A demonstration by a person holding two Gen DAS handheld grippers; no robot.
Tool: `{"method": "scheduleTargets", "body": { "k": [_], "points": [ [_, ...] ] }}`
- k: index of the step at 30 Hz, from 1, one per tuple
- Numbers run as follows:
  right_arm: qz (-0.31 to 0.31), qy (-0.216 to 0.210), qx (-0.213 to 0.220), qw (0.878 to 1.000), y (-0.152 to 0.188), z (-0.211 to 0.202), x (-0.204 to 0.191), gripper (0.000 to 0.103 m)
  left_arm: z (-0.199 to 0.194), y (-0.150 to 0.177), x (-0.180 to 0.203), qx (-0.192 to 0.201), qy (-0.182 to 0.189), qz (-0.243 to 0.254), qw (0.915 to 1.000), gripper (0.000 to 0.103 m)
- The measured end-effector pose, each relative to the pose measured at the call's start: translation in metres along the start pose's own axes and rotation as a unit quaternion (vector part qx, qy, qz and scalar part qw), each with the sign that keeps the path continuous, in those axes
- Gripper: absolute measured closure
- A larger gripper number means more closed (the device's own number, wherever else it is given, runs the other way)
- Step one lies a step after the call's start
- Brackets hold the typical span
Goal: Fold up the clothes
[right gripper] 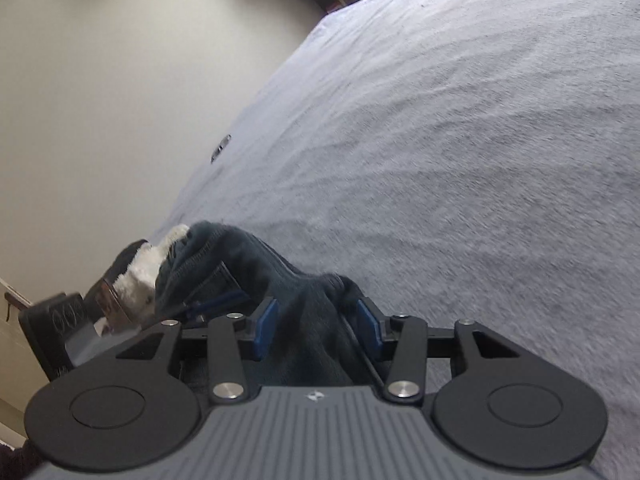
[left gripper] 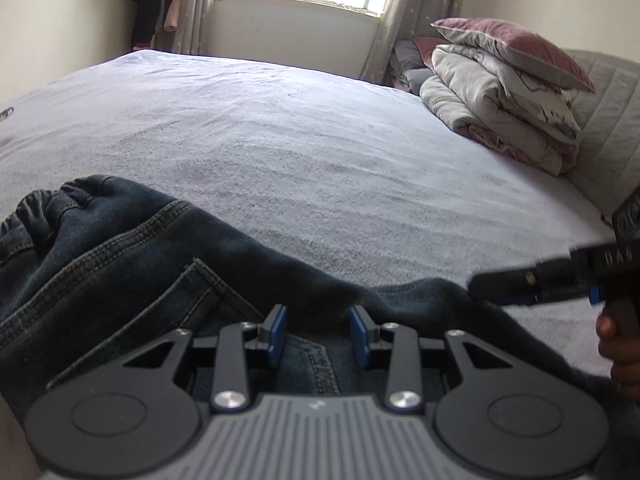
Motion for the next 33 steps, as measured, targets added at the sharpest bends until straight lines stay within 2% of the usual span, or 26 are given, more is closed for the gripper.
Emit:
{"method": "scheduleTargets", "body": {
  "k": [6, 8, 10, 13, 15, 16, 18, 21, 23, 26, 30, 33],
  "points": [
    [-0.05, -0.027, -0.067, 0.996, 0.02, -0.004, -0.011, 0.055, 0.001, -0.001, -0.004, -0.002, -0.003, -0.011, 0.9999, 0.067],
    [-0.069, -0.011, -0.074, 0.995, 0.023, 0.002, -0.012, 0.055, 0.002, -0.002, -0.004, -0.002, -0.005, -0.01, 0.9999, 0.067],
    [-0.057, -0.006, -0.077, 0.995, 0.02, 0.012, -0.01, 0.055, 0.002, -0.001, -0.003, -0.002, -0.006, -0.008, 0.9999, 0.067],
    [-0.035, -0.03, -0.061, 0.997, 0.013, 0.026, -0.012, 0.055, 0.003, -0.001, -0.002, -0.001, -0.009, -0.003, 1.0, 0.067],
    [-0.014, -0.03, -0.045, 0.998, 0.008, 0.037, -0.013, 0.056, 0.004, -0.001, -0.001, -0.001, -0.01, 0.001, 0.9999, 0.067],
    [-0.003, -0.026, -0.035, 0.999, 0.007, 0.041, -0.013, 0.064, 0.005, -0.001, -0.002, -0.002, -0.011, 0.004, 0.9999, 0.067],
    [0.002, 0.008, -0.003, 1.0, 0.0, 0.042, -0.013, 0.088, 0.006, 0.0, -0.002, -0.007, -0.015, 0.01, 0.9998, 0.067],
    [0.022, 0.002, 0.034, 0.999, -0.003, 0.031, -0.01, 0.09, 0.009, 0.001, -0.004, -0.016, -0.024, 0.024, 0.9993, 0.069],
    [0.017, 0.023, 0.028, 0.999, 0.001, 0.036, -0.004, 0.09, 0.009, 0.001, -0.005, -0.021, -0.026, 0.027, 0.9991, 0.069],
    [0.042, 0.004, 0.018, 0.999, -0.001, 0.037, 0.005, 0.09, 0.007, -0.001, -0.008, -0.024, -0.021, 0.021, 0.9993, 0.069],
    [0.038, 0.006, 0.004, 0.999, -0.003, 0.022, 0.005, 0.086, 0.003, -0.011, -0.031, -0.025, -0.015, -0.027, 0.9992, 0.07],
    [0.03, 0.042, 0.032, 0.998, -0.008, -0.006, 0.009, 0.079, 0.0, -0.017, -0.048, -0.031, 0.002, -0.08, 0.9963, 0.07]
  ]
}}
Point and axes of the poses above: each gripper's, at about its wrist camera, not at the fingertips, and z roughly the way its jaws point, x to its right, y to its underside, the point moved 7 cm from there along z, roughly the way its jaws point
